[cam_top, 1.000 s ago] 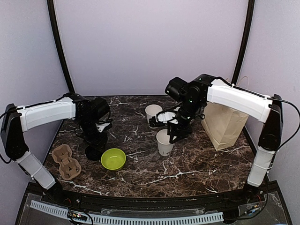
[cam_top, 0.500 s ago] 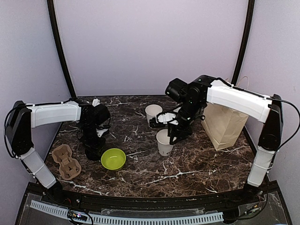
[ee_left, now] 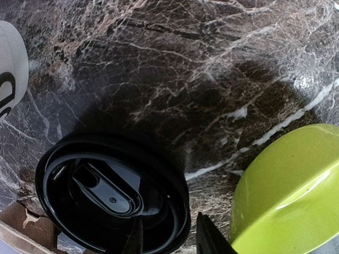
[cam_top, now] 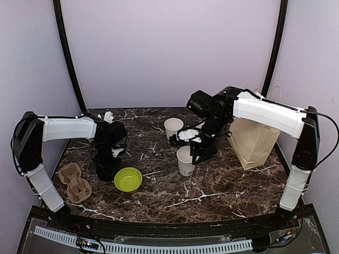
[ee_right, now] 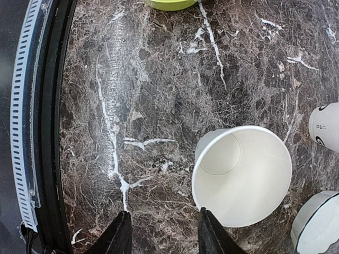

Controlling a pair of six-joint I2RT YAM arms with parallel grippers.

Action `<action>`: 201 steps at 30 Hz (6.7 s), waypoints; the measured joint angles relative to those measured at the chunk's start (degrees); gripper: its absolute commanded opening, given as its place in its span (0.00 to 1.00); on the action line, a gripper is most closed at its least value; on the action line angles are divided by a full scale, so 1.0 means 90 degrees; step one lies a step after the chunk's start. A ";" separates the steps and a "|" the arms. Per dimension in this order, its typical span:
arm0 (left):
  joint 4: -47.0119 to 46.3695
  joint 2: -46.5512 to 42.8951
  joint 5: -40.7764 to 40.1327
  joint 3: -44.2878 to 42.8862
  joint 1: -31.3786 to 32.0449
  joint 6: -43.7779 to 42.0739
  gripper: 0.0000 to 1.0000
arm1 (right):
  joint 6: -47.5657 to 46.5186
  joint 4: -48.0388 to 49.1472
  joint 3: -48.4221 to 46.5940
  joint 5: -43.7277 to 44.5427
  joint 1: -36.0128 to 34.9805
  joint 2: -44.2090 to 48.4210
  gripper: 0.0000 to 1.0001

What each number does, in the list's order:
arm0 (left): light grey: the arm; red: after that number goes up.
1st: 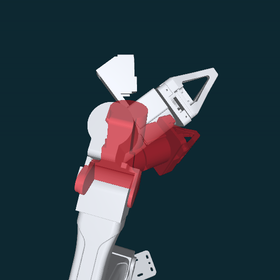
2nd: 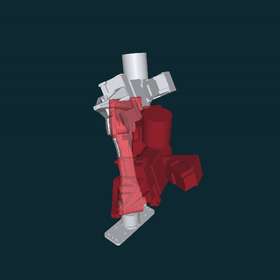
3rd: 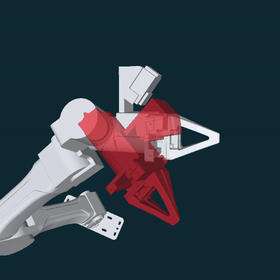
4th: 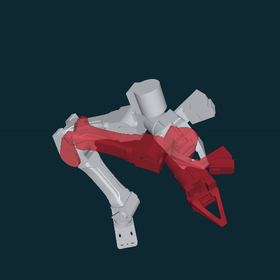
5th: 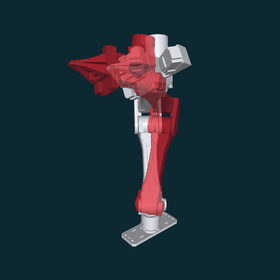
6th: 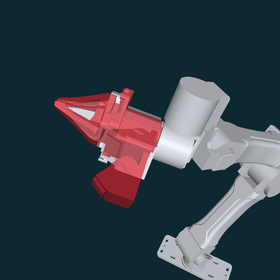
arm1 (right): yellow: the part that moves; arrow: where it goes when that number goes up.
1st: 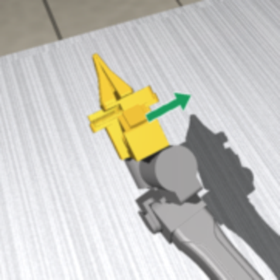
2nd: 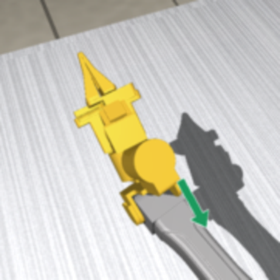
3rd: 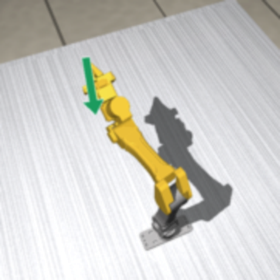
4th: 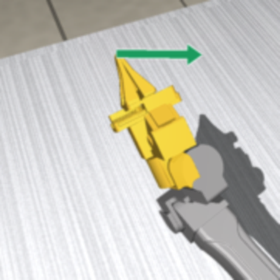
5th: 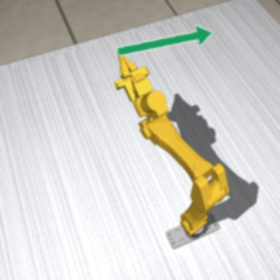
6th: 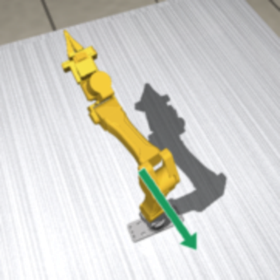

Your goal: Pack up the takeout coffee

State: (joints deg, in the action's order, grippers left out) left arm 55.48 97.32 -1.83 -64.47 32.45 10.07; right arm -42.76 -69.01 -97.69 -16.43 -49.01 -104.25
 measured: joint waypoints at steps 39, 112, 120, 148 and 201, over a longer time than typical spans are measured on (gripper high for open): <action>0.0597 -0.0318 0.2266 -0.2336 0.0073 -0.0085 0.06 | 0.0117 -0.0316 -0.0862 -0.0918 0.0206 -0.0010 0.42; -0.9105 -0.1064 0.5989 -0.1360 0.0437 0.2990 0.10 | 0.7674 0.5982 -0.1350 -0.5865 0.1508 -0.0396 0.73; -0.8364 -0.1064 0.5858 -0.1413 0.0437 0.2584 0.65 | 0.7444 0.5826 -0.1345 -0.5741 0.1562 -0.0401 0.70; -0.4289 -0.1906 0.2101 -0.1129 0.0338 0.0112 0.96 | 0.0102 0.0134 -0.1078 -0.0816 0.1338 -0.0308 0.67; -0.4221 -0.1909 0.2205 -0.0971 0.0299 -0.0214 0.96 | -0.0097 -0.0952 -0.1967 0.0019 0.0670 -0.1579 0.79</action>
State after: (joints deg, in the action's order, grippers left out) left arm 17.50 80.14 18.02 -73.21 35.14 8.14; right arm -43.64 -77.58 -115.39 -16.25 -42.98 -118.45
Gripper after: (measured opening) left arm 0.961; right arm 0.749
